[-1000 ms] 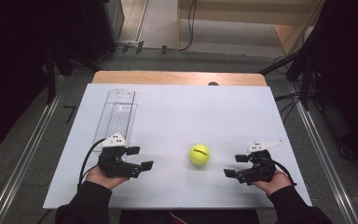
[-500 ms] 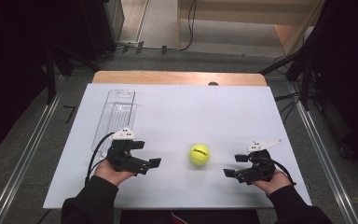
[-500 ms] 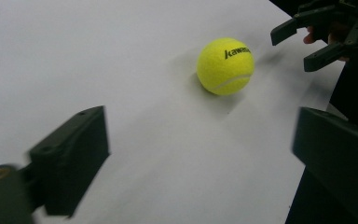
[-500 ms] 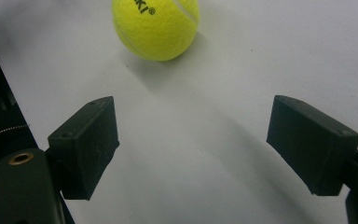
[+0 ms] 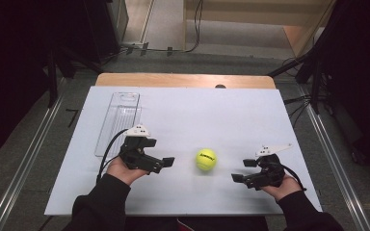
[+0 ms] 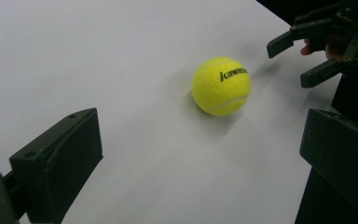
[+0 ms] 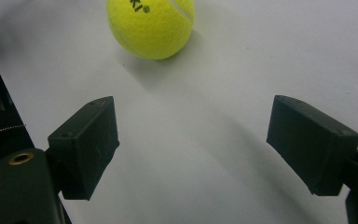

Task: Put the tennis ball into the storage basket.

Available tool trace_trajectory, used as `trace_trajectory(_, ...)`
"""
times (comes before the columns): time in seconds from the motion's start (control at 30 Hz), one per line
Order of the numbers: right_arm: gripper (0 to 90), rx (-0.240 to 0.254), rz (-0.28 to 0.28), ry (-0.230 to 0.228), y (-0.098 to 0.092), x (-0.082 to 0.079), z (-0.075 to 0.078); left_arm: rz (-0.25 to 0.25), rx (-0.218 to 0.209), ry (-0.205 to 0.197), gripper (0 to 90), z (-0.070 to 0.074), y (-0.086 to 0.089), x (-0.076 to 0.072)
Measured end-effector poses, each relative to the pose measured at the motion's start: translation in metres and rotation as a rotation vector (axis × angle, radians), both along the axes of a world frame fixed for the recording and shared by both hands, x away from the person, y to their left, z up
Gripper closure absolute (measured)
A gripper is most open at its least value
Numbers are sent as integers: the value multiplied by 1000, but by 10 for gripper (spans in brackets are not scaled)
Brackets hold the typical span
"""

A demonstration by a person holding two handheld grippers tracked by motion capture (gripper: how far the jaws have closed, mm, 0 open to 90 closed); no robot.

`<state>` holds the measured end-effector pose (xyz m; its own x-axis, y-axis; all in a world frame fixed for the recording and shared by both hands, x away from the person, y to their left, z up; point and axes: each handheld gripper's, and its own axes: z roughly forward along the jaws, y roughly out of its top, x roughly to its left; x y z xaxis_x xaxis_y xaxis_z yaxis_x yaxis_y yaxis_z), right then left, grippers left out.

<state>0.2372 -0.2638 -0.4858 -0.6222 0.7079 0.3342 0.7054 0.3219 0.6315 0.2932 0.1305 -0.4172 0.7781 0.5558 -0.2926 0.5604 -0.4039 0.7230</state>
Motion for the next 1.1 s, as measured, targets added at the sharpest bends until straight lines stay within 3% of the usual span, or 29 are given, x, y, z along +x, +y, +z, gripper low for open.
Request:
trace_trajectory(0.77,146,-3,-4,-3,1,0,-1,-36,3,-15,0,15,-31,19)
trace_trajectory(1.1,146,3,-3,-2,0,0,-1,-33,-17,-9,0,16,-46,29)
